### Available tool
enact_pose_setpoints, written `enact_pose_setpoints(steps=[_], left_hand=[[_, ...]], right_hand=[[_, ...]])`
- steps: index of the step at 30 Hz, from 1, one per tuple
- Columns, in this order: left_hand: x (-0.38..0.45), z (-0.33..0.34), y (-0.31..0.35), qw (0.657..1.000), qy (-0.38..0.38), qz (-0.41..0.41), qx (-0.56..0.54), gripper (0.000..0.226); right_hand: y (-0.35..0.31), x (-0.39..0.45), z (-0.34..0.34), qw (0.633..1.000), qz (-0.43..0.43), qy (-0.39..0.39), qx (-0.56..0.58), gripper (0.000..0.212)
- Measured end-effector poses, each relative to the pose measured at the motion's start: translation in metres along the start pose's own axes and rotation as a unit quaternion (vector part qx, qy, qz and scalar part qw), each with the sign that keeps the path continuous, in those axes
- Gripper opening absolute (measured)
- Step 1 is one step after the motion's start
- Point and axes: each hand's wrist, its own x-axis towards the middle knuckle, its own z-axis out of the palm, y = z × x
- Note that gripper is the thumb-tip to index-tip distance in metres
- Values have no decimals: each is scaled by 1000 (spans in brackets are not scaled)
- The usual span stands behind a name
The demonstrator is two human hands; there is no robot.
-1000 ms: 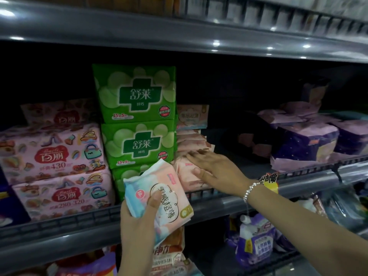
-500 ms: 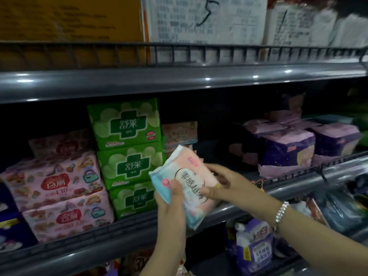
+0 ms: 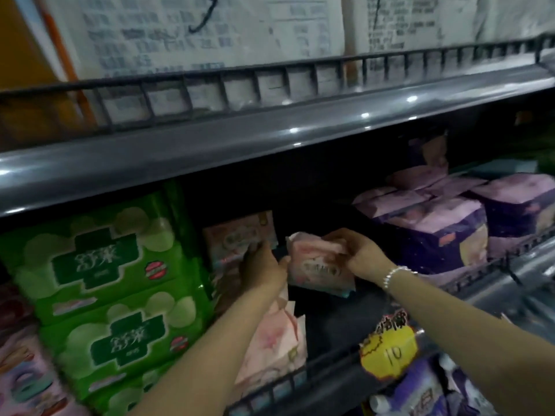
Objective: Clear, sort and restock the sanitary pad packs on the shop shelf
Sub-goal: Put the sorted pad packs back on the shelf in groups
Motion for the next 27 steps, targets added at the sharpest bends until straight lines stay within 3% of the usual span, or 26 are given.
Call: enact_pose_setpoints(steps=[2,6,9,12,17,22,27], left_hand=[[19,7,-7,999,23,28,34,54],[46,16,-31,982,14,102,157,72],[53,28,-43,986,-3,49,161,68],[52,33,-46,987,13,36,158,67],[53,36,-51,984,22,33,174,67],[47,32,-46,982,12,46,183,62],[44,26,-43,975,-1,23,223,63]], right_hand=[[15,25,19,999,1,-15,-31,17],[34,49,54,999,6,40,-6,41],[43,62,75,990,71,97,75,55],[41,71,90,987,129,69,67,55],[39,86,107,973,144,26,178,62],[39,96,123,971,120,-54,202,49],[47,103,132,955,122,-107,247,15]])
